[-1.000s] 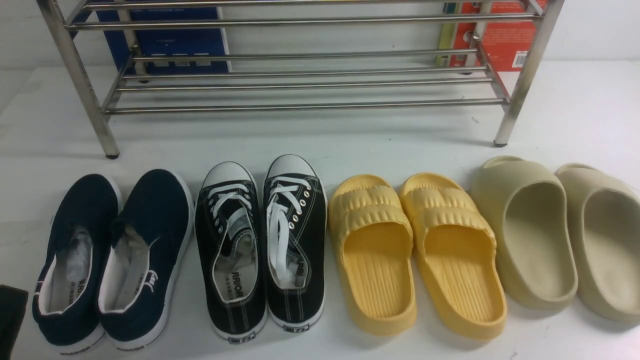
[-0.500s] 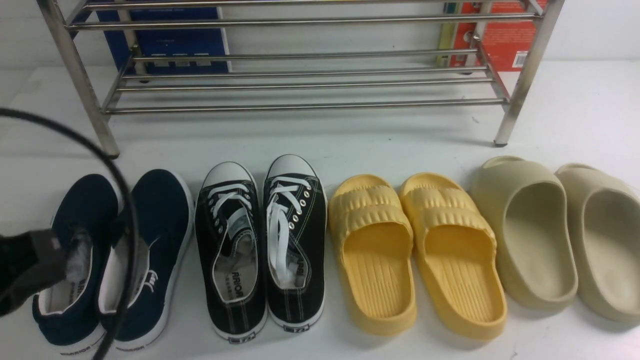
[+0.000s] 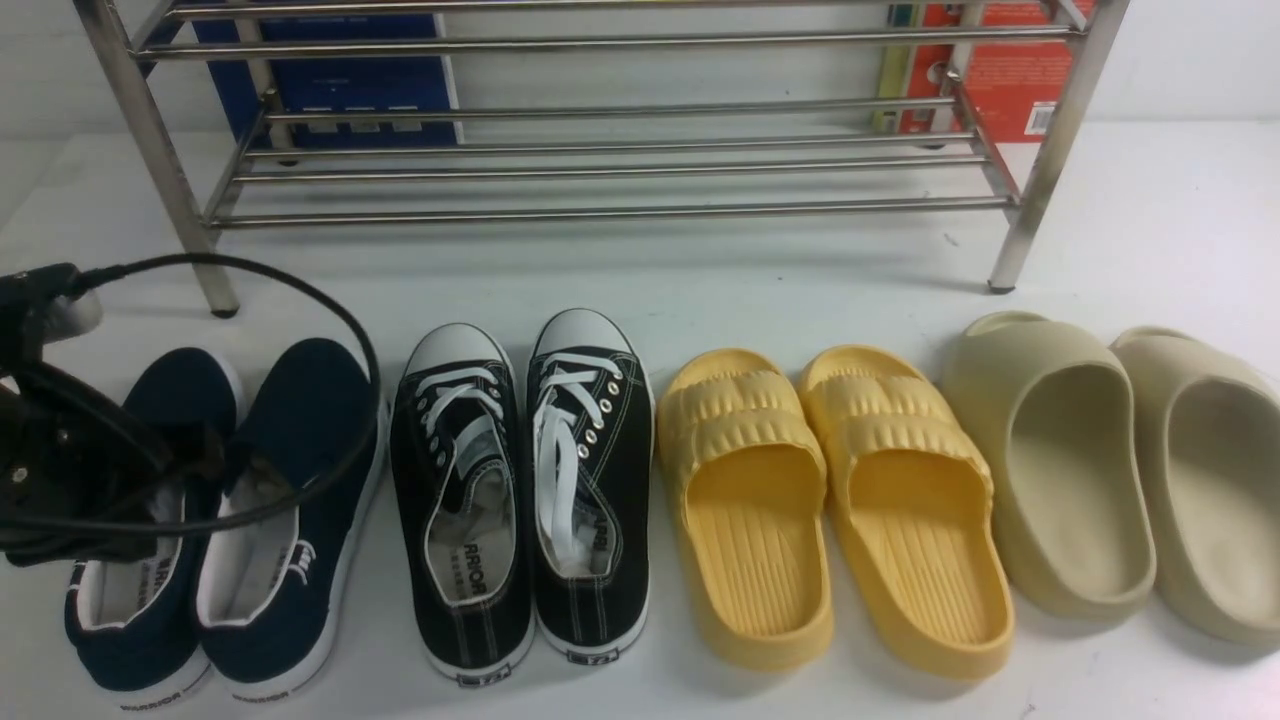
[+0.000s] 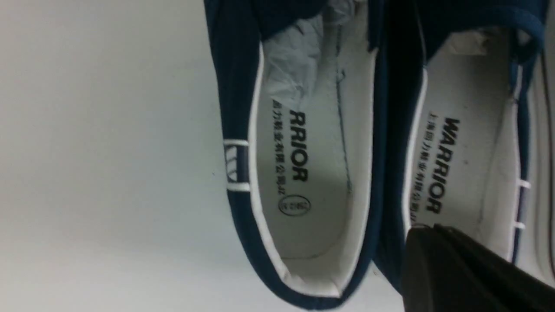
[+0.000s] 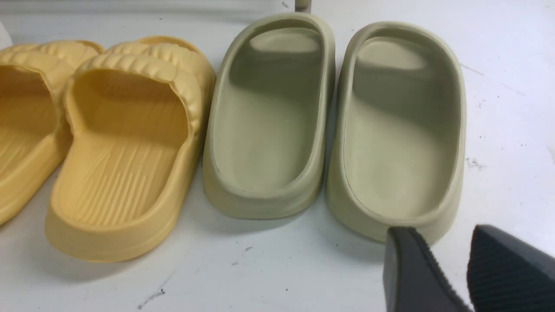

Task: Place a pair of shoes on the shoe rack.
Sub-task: Use the left arm to grab the shoe closest to it

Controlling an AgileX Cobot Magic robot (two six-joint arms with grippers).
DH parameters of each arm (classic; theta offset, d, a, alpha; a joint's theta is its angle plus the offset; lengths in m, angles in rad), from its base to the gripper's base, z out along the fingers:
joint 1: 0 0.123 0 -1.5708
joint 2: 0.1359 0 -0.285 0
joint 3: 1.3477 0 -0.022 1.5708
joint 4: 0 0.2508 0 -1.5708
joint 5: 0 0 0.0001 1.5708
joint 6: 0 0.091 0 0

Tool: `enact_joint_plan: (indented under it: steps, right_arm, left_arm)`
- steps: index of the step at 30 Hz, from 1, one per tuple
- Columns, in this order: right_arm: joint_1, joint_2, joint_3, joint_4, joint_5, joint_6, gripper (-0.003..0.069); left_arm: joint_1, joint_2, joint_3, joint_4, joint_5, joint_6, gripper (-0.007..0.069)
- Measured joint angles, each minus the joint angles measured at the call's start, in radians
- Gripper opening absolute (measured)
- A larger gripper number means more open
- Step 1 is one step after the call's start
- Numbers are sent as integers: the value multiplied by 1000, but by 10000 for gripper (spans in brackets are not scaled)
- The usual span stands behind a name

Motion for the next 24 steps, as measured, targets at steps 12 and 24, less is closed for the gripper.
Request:
enact_joint_plan:
  steps: [12,24]
  right_arm:
    - [0,0,0,0,0,0,239]
    - [0,0,0,0,0,0,239]
  left_arm:
    - [0,169,-6,58,-41,3,337]
    - [-1,239,-20,67,-40,6,253]
